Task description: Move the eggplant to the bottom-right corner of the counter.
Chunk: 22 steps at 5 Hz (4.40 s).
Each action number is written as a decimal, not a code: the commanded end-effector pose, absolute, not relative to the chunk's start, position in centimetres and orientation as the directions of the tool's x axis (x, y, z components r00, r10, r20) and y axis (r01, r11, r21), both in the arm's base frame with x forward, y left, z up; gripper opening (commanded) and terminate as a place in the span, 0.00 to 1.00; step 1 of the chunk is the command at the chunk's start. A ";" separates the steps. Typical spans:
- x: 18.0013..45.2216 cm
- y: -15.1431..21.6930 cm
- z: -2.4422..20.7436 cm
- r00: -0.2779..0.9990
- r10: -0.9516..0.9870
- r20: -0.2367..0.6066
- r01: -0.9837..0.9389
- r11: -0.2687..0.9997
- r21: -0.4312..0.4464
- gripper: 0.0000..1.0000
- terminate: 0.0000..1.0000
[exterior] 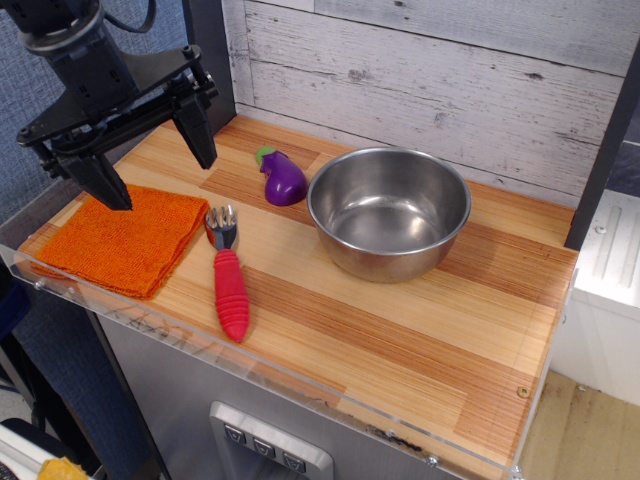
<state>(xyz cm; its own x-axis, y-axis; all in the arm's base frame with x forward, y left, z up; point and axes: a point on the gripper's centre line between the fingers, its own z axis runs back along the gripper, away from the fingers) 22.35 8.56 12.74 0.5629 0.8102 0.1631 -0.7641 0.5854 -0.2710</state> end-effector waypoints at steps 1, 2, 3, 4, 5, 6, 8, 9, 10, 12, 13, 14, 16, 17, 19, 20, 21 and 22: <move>22.4 8.6 12.7 0.563 0.810 0.163 -0.764 0.585 -0.271 1.00 0.00; 24.6 10.7 12.9 0.492 0.856 0.162 -0.815 0.518 -0.261 1.00 0.00; 26.6 11.7 13.0 0.460 0.871 0.173 -0.833 0.490 -0.255 1.00 0.00; 28.8 11.5 13.0 0.448 0.879 0.163 -0.832 0.477 -0.285 1.00 0.00; 30.9 10.3 12.2 0.464 0.869 0.172 -0.824 0.495 -0.275 1.00 0.00; 32.9 8.7 11.1 0.487 0.859 0.160 -0.825 0.512 -0.237 1.00 0.00; 36.7 8.0 9.8 0.522 0.839 0.152 -0.812 0.543 -0.213 1.00 0.00; 38.3 8.9 9.2 0.516 0.843 0.149 -0.820 0.537 -0.196 1.00 0.00; 39.4 9.9 8.3 0.513 0.845 0.149 -0.828 0.533 -0.176 1.00 0.00; 39.0 9.5 5.5 0.581 0.799 0.155 -0.797 0.597 -0.091 1.00 0.00; 38.7 9.0 4.5 0.623 0.769 0.147 -0.769 0.636 -0.068 1.00 0.00; 38.5 8.7 3.2 0.661 0.739 0.127 -0.741 0.670 -0.046 1.00 0.00; 38.0 9.4 2.1 0.671 0.732 0.121 -0.736 0.676 -0.008 1.00 0.00; 37.7 9.5 2.0 0.677 0.725 0.126 -0.730 0.683 -0.010 0.00 0.00; 38.0 9.8 3.4 0.662 0.734 0.151 -0.737 0.674 -0.047 0.00 0.00; 37.9 10.5 5.4 0.629 0.765 0.142 -0.762 0.642 -0.088 0.00 0.00; 38.2 10.5 9.7 0.598 0.779 0.191 -0.766 0.625 -0.150 0.00 0.00; 38.0 9.4 14.0 0.588 0.779 0.220 -0.753 0.626 -0.204 0.00 0.00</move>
<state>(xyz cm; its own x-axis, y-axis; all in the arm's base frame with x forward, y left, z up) 37.73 9.23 11.24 0.6019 0.7841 0.1513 -0.7688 0.6202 -0.1558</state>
